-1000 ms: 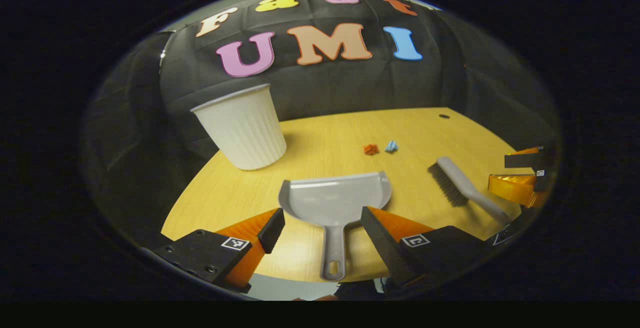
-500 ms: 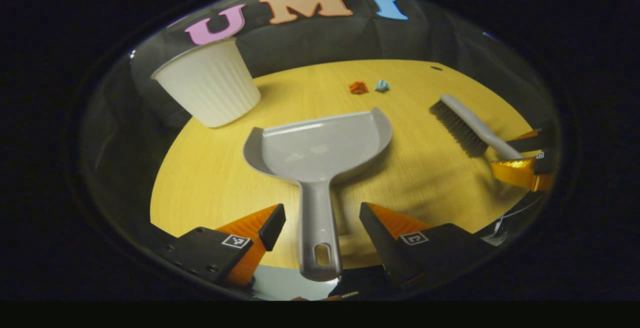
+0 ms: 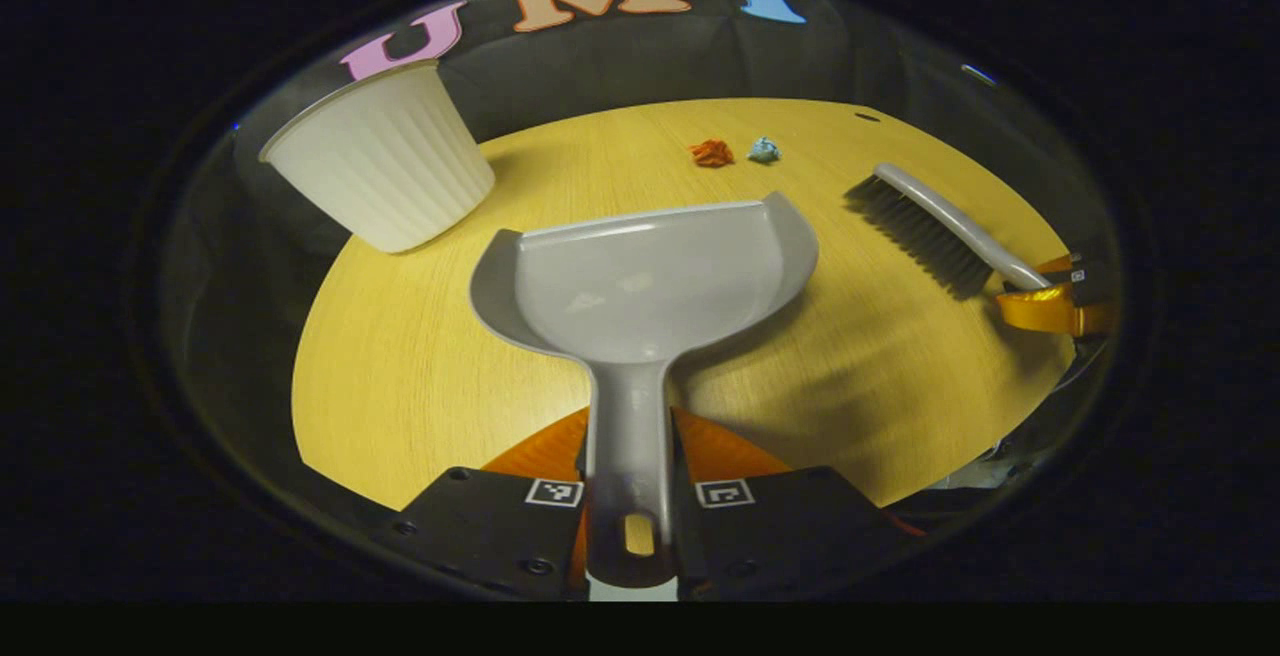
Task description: Pick up the small broom and dustpan from the desktop, sweep the trash into the dustpan with the broom, and then empty the trash into the garbage bin.
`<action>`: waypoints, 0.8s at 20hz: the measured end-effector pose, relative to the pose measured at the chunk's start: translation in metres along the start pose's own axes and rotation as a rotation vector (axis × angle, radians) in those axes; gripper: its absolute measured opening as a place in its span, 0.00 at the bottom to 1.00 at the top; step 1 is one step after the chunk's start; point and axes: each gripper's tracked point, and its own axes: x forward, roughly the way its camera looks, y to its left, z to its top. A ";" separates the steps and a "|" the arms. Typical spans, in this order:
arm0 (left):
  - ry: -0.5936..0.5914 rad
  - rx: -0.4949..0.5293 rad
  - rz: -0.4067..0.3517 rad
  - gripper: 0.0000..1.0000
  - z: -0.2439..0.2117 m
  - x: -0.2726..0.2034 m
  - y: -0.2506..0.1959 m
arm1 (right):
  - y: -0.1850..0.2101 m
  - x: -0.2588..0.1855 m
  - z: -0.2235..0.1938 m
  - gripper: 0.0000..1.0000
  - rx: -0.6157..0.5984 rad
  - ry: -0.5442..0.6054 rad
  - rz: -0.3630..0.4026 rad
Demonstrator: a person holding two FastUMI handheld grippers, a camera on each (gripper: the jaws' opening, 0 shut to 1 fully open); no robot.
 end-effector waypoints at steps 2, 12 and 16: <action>-0.010 0.016 -0.026 0.26 0.015 0.006 0.000 | -0.012 0.004 0.019 0.16 0.017 -0.021 -0.010; -0.048 0.198 -0.059 0.27 0.056 0.034 0.012 | -0.073 0.030 0.168 0.16 -0.074 -0.083 -0.131; -0.043 0.217 -0.085 0.26 0.055 0.039 0.013 | -0.070 0.050 0.192 0.16 -0.184 -0.023 -0.145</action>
